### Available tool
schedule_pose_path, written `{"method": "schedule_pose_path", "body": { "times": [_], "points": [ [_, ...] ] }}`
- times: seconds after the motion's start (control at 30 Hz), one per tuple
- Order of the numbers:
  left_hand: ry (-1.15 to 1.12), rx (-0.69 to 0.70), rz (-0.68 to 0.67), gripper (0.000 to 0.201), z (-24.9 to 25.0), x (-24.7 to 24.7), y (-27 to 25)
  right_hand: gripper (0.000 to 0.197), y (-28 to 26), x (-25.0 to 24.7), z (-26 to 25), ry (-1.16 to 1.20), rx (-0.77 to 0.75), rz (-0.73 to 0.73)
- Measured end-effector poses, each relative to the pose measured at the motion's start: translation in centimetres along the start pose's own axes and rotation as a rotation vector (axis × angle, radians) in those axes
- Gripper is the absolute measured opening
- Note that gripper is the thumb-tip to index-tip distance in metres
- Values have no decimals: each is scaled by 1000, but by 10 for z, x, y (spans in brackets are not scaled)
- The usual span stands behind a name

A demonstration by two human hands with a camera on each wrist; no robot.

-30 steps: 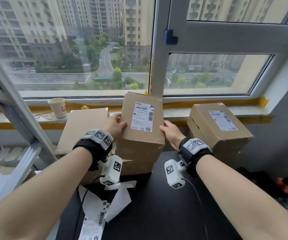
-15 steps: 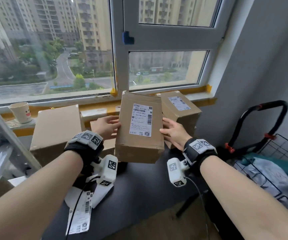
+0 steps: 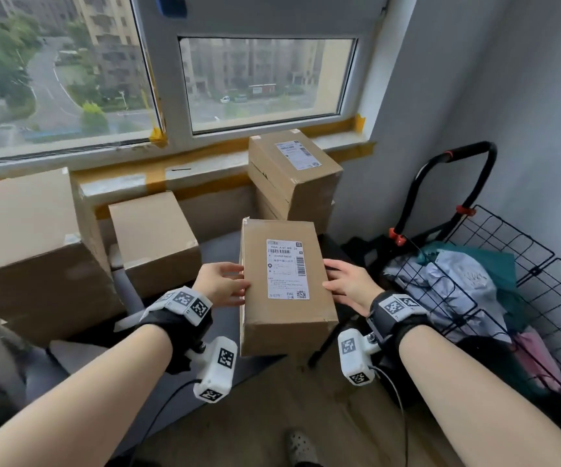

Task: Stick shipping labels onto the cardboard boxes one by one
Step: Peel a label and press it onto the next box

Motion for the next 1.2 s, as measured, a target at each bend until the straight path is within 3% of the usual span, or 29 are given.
{"method": "schedule_pose_path", "body": {
  "times": [0.33,0.57,0.87,1.03,1.2],
  "points": [
    [-180,-172,23,47,-56,93,54,68,69,-83,10,-148,159,-32],
    [-268,-182,125,49,-58,146,89,71,126,-131,-12,-213,164,-16],
    [-248,-143,199,54,-64,165,117,68,168,-159,-32,-307,96,30],
    [-24,-39,154,61,-54,167,118,66,170,-160,-40,-488,47,66],
    [419,22,107,41,-33,154,110,46,145,-140,-64,-913,-109,170]
  ]
}}
Point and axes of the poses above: each hand's wrist, its own y-axis towards the middle knuckle, its own x-axis out of the palm, z = x × y, the point moved 10 cm from there along y, towards the middle knuckle, and after that the axes turned 12 degrees about x, right-handed, at the moved point
